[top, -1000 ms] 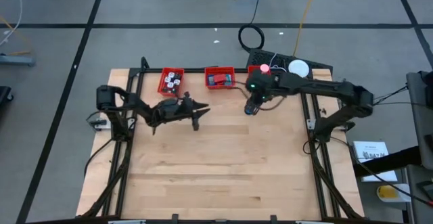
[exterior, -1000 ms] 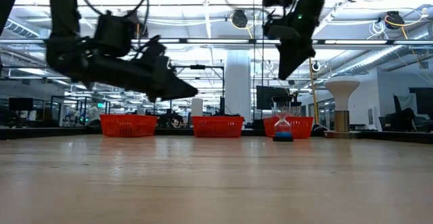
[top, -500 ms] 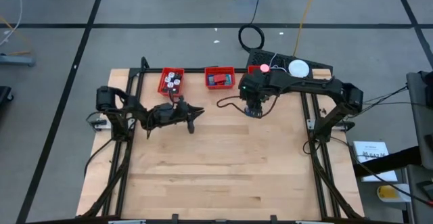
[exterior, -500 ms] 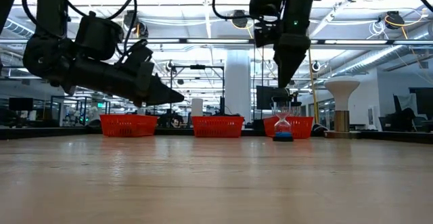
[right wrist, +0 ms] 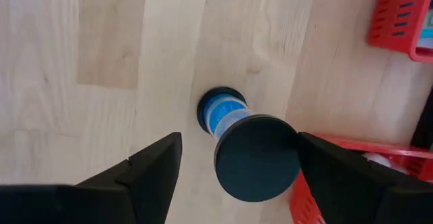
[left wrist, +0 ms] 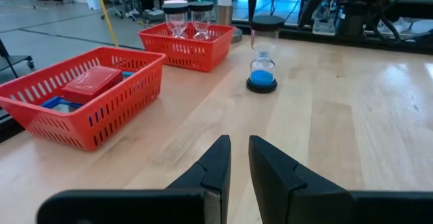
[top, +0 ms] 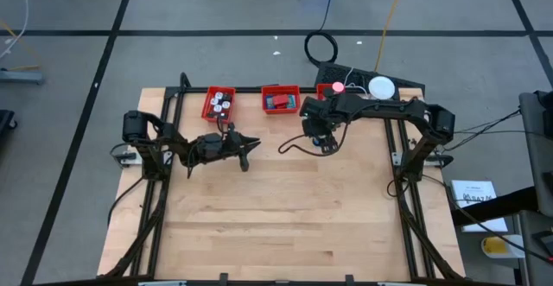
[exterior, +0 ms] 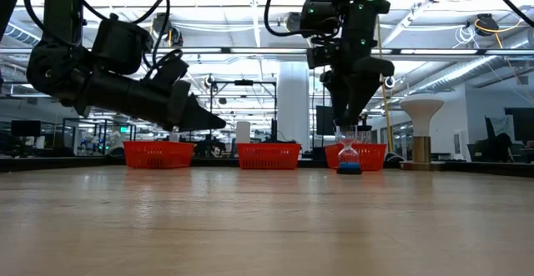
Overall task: Pick & Place Office items
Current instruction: Put the blue hour glass into the right red bin
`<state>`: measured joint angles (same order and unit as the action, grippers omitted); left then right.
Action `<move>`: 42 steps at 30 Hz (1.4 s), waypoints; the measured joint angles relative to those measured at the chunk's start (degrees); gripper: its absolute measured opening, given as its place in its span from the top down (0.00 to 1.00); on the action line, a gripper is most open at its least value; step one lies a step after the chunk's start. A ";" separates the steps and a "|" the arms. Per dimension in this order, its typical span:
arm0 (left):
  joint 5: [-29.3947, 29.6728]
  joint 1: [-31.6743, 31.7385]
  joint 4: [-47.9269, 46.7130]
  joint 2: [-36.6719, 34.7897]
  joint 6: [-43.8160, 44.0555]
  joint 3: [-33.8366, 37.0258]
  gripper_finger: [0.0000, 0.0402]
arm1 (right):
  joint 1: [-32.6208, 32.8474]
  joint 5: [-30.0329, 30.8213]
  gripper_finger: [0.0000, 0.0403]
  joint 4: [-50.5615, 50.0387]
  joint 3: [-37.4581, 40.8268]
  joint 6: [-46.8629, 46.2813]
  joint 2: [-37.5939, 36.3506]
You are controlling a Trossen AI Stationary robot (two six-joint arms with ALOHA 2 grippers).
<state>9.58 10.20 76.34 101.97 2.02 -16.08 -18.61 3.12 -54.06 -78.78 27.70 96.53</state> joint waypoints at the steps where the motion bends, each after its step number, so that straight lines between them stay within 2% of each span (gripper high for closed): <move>1: 0.00 0.00 -0.15 0.01 -0.04 0.00 0.87 | -0.06 -0.15 0.30 -0.04 0.00 0.61 0.00; 7: 0.02 0.00 -0.35 0.02 -0.04 0.00 0.87 | -0.07 0.28 0.30 0.02 0.00 3.19 0.02; 11: 0.01 0.00 -0.33 0.02 -0.06 0.00 0.87 | 0.33 3.07 0.30 0.04 0.00 3.43 -0.03; 30: 0.02 0.00 -0.31 0.02 -0.12 -0.02 0.87 | -0.57 3.04 0.30 0.48 0.04 6.69 1.87; 34: 0.02 0.00 -0.31 0.02 -0.13 -0.02 0.87 | -0.55 3.04 0.35 0.81 0.04 7.20 2.69; 40: 0.02 0.00 -0.31 0.01 -0.41 -0.02 0.87 | -0.55 4.41 0.50 0.85 0.04 7.48 2.75; 42: 0.02 0.00 -0.31 0.02 -0.41 -0.02 0.87 | -0.53 5.78 0.51 0.76 0.04 7.54 2.41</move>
<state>9.61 10.20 76.03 102.00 1.61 -16.10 -19.14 8.90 -53.30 -78.74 35.24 98.94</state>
